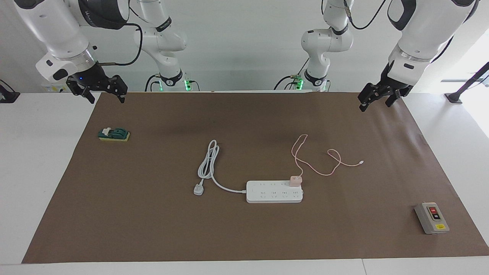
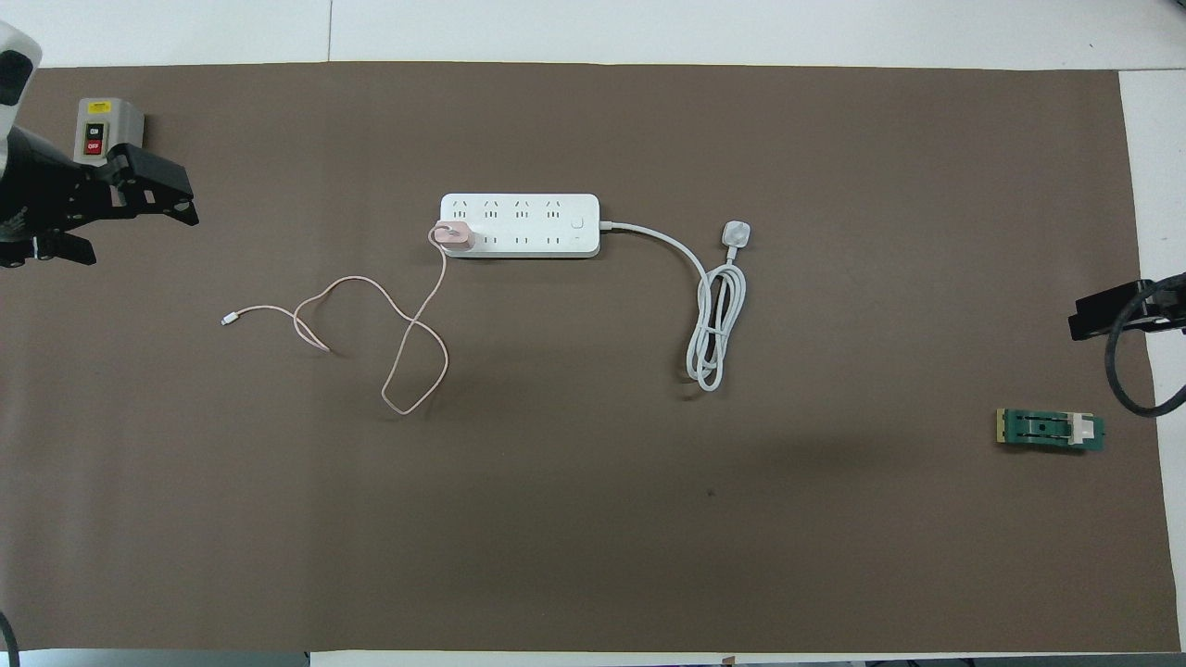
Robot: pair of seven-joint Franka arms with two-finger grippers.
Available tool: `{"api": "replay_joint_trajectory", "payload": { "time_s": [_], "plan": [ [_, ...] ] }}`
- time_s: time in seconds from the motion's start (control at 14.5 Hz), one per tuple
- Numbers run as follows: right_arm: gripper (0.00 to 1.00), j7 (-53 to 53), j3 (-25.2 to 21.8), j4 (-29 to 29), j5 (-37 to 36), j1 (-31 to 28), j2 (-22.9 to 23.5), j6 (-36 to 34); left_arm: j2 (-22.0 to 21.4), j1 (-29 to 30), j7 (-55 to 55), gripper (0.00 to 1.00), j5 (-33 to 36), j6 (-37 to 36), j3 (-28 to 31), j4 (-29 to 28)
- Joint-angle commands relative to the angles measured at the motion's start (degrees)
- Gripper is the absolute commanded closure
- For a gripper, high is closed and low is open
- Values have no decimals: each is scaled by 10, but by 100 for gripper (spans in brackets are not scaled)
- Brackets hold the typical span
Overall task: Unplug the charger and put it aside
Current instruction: 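Reach the left gripper to the pink charger while the right gripper reaches the strip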
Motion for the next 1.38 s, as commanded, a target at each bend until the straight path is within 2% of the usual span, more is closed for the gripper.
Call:
{"api": "replay_joint_trajectory", "payload": {
  "time_s": [0.0,0.07,0.21,0.34,0.48,0.76,0.89,0.96,1.17,1.31],
  "plan": [
    [0,56,9,-24,14,-1,-10,22,60,-29,-176,0,2,33,2,51],
    [0,80,9,-34,21,13,-10,28,73,-33,-261,0,0,65,2,49],
    [0,147,9,-43,46,29,0,46,98,-56,-321,0,1,79,2,49],
    [0,206,9,-40,75,53,33,61,133,-80,-414,0,3,87,3,49],
    [0,295,9,-38,115,83,71,92,140,-99,-549,0,35,126,3,41],
    [0,487,9,-33,209,146,141,181,189,-97,-665,0,39,170,2,40],
    [0,560,9,-30,255,167,168,227,214,-97,-729,0,39,246,2,40],
    [0,602,8,-12,292,176,194,233,225,-97,-752,0,40,263,3,40],
    [0,727,9,101,351,198,302,234,252,-98,-784,0,40,275,3,40],
    [0,790,8,135,405,217,349,248,265,-100,-811,0,40,277,2,40]
  ]
}}
